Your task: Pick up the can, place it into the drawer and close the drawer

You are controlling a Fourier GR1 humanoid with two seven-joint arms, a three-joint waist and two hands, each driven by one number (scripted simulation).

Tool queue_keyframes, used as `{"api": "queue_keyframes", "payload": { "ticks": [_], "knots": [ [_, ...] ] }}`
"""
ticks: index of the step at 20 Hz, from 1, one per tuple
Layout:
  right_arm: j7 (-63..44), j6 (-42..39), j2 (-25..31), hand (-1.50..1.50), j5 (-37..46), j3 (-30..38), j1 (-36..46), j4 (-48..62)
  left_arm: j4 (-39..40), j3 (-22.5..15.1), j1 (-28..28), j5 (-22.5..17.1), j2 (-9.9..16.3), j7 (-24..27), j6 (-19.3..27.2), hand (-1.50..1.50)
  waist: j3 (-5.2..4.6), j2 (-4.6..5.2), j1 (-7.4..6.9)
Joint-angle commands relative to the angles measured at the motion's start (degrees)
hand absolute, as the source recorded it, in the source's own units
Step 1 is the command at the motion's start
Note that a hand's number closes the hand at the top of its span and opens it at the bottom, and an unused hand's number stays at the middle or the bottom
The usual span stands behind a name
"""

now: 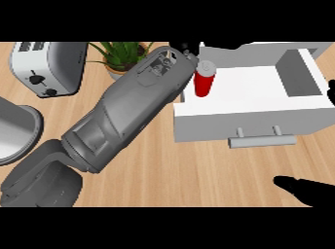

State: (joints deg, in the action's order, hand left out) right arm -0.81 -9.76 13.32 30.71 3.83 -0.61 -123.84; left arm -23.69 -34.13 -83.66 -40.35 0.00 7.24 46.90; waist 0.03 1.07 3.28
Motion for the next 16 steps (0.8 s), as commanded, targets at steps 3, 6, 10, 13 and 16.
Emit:
{"api": "queue_keyframes", "payload": {
  "ticks": [3,6,10,13,16],
  "knots": [
    [0.35,2.9,1.85,-1.5,15.04,-6.41,2.71,5.27,0.07,0.1,0.32,-0.24,0.0,-0.48,0.1,-1.5,-0.01,-0.44,-1.62],
    [3.28,6.52,1.17,-1.5,21.5,-10.17,2.11,12.05,-0.15,0.81,-1.72,0.37,0.0,-2.31,-0.57,-1.5,0.0,-0.68,-2.75],
    [1.72,10.72,-0.02,-1.5,28.33,-10.83,6.9,22.9,-3.13,0.94,0.62,1.19,1.25,-4.09,0.28,-1.5,-0.01,-0.92,-4.19],
    [3.42,16.03,-2.01,-1.5,29.23,-10.09,5.47,26.24,-8.62,-0.25,2.75,3.12,5.84,-7.4,-0.68,-1.5,-0.02,-1.39,-4.59],
    [3.04,19.26,-4.16,-1.5,29.62,-7.89,12.67,35.82,-12.46,-0.81,5.24,4.01,6.48,-8.76,-0.11,-1.5,-0.02,-1.33,-5.54]
  ]
}}
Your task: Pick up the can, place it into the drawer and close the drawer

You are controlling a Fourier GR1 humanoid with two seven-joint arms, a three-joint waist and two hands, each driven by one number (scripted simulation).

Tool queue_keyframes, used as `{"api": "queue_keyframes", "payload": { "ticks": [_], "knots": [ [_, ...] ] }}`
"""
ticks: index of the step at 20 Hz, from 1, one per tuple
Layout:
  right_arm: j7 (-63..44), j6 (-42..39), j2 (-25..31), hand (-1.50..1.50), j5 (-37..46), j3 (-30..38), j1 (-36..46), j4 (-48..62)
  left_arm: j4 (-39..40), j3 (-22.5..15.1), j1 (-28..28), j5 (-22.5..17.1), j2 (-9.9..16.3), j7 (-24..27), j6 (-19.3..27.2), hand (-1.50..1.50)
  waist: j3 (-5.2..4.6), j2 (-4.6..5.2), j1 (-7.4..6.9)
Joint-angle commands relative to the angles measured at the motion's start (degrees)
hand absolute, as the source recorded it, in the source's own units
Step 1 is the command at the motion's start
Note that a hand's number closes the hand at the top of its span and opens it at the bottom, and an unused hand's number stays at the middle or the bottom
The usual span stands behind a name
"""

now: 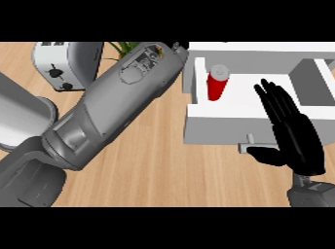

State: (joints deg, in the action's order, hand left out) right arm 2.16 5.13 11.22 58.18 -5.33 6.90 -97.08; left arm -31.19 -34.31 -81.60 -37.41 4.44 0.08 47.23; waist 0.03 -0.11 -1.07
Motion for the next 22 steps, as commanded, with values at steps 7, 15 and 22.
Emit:
{"api": "queue_keyframes", "payload": {
  "ticks": [7,15,22],
  "knots": [
    [2.42,12.31,-4.02,-1.5,5.4,2.68,9.82,22.22,-12.64,-2.08,5.7,4.3,8.06,-8.95,0.61,-1.5,0.01,-0.08,-0.9],
    [4.32,18.21,-2.87,-1.5,8.02,6.67,17.41,36.75,-20.59,-1.86,9.5,5.25,13.76,-12.66,-0.39,-1.5,0.03,0.12,-1.59],
    [2.97,26.89,-3.76,-1.5,11.46,10.27,27.36,48.74,-28.03,-0.99,15.0,5.11,20.78,-14.53,-3.87,-1.5,0.03,0.36,-2.98]
  ]
}}
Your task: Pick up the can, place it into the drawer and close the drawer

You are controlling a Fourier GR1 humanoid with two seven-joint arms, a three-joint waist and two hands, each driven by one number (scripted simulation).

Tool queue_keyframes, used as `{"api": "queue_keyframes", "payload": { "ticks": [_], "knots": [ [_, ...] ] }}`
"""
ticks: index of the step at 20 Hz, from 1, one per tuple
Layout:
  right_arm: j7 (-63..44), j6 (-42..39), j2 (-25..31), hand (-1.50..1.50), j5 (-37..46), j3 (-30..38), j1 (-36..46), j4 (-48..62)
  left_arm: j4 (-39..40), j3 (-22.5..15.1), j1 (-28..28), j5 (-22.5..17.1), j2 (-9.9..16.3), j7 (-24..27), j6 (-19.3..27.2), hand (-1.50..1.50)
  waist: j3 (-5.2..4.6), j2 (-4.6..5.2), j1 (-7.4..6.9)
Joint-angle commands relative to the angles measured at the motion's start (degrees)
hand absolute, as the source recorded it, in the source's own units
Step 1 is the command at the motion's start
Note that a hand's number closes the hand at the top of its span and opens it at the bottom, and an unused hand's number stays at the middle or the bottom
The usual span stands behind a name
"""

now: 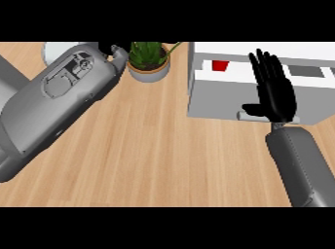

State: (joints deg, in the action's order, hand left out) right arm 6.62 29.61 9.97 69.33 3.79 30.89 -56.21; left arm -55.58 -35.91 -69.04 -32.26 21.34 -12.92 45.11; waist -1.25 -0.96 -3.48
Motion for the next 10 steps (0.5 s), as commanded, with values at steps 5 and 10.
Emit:
{"api": "queue_keyframes", "payload": {
  "ticks": [5,10],
  "knots": [
    [0.05,6.46,-1.0,-1.5,0.09,4.5,11.62,18.59,-6.39,0.36,2.96,1.63,4.97,-4.12,-0.34,-1.5,1.38,1.57,-0.48],
    [-2.02,11.7,-1.67,-1.5,1.33,6.79,19.42,27.18,-11.72,-0.13,7.88,2.9,5.65,-4.52,0.69,-1.5,1.38,1.83,-0.75]
  ]
}}
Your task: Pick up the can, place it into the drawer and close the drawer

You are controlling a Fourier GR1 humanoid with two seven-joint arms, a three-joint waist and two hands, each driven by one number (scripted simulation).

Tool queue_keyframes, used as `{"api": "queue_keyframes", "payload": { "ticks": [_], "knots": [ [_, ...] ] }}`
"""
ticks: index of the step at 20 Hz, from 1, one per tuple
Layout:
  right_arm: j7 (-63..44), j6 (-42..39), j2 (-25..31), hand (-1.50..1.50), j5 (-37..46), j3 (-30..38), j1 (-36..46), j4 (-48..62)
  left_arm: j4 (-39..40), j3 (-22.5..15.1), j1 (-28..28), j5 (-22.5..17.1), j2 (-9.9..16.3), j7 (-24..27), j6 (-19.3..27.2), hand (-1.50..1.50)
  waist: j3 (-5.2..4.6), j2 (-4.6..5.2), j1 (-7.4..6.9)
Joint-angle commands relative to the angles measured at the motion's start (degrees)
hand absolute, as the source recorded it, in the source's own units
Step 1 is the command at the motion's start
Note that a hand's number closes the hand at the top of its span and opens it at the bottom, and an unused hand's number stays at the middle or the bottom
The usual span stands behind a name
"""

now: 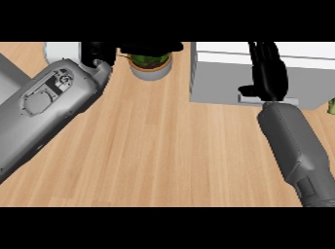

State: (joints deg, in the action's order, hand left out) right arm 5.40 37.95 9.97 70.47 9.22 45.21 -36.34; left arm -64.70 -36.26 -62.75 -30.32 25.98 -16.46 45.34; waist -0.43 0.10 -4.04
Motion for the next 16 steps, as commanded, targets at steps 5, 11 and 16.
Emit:
{"api": "queue_keyframes", "payload": {
  "ticks": [5,11,16],
  "knots": [
    [0.6,4.17,0.45,-1.5,-0.05,2.89,10.55,13.17,-8.9,0.18,9.06,1.26,3.77,0.56,-0.13,-1.5,0.54,0.95,-1.16],
    [-0.53,5.81,0.12,-1.5,0.37,4.17,15.36,18.72,-11.66,0.88,11.12,2.04,4.76,-0.23,-0.26,-1.5,0.55,1.3,-1.32],
    [-0.95,2.65,1.98,-1.5,-0.77,5.79,20.54,20.56,-12.35,1.55,13.46,2.42,5.87,1.15,-2.57,-1.5,0.53,1.33,-1.08]
  ]
}}
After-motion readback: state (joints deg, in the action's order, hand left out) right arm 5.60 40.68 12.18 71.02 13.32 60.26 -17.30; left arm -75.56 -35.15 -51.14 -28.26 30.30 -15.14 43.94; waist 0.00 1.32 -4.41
